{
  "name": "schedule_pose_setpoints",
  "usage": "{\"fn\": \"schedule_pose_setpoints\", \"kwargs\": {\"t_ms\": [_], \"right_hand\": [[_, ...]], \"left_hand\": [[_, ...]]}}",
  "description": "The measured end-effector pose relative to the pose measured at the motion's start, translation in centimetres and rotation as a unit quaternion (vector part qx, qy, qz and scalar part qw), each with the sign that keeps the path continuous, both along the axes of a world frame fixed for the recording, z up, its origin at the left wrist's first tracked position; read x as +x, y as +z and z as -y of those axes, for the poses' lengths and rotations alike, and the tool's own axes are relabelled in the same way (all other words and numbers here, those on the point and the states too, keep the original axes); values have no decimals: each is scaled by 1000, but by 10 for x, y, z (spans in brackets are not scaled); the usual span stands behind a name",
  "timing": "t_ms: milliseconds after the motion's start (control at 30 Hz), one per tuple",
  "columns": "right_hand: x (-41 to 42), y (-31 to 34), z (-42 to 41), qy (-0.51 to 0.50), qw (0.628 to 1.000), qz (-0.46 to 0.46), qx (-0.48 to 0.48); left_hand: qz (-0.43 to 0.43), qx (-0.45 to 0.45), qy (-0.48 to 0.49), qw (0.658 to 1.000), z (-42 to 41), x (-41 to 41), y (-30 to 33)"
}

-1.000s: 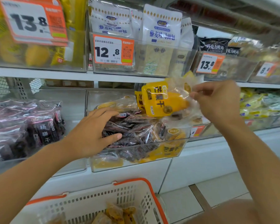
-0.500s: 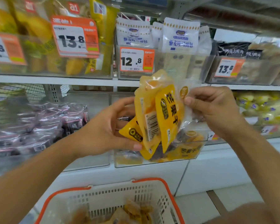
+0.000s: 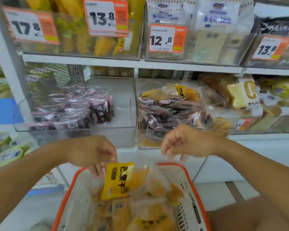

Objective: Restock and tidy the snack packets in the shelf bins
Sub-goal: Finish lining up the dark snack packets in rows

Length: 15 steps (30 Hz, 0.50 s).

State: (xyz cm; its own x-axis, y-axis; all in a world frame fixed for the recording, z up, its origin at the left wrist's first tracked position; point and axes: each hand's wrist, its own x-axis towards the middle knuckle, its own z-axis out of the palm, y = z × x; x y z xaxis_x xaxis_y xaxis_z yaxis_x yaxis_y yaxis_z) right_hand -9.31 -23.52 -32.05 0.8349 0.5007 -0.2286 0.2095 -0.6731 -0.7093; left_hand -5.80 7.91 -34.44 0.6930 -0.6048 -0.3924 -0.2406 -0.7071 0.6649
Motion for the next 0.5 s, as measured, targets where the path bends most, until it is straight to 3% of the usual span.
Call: {"fn": "schedule_pose_setpoints", "kwargs": {"t_ms": [67,100,167,233,267,333,500], "right_hand": [[3,18,1,-38,995,90,1],[5,29,3,-61,987,149,15],[9,50,12,-92,953,286,29],[19,68,29,-92,913,395,-46],[27,75,38,-95,905,403,-96],[43,81,48,-97,912,346,-196],[78,51,38,-85,914,253,-307]], "left_hand": [[-10,-90,79,993,10,2,8],[43,-129,96,986,18,5,15],[213,-198,128,948,34,9,27],[375,-240,133,885,46,17,33],[448,-219,124,858,51,21,35],[506,-160,98,842,60,34,33],[465,-97,54,878,90,71,30]]}}
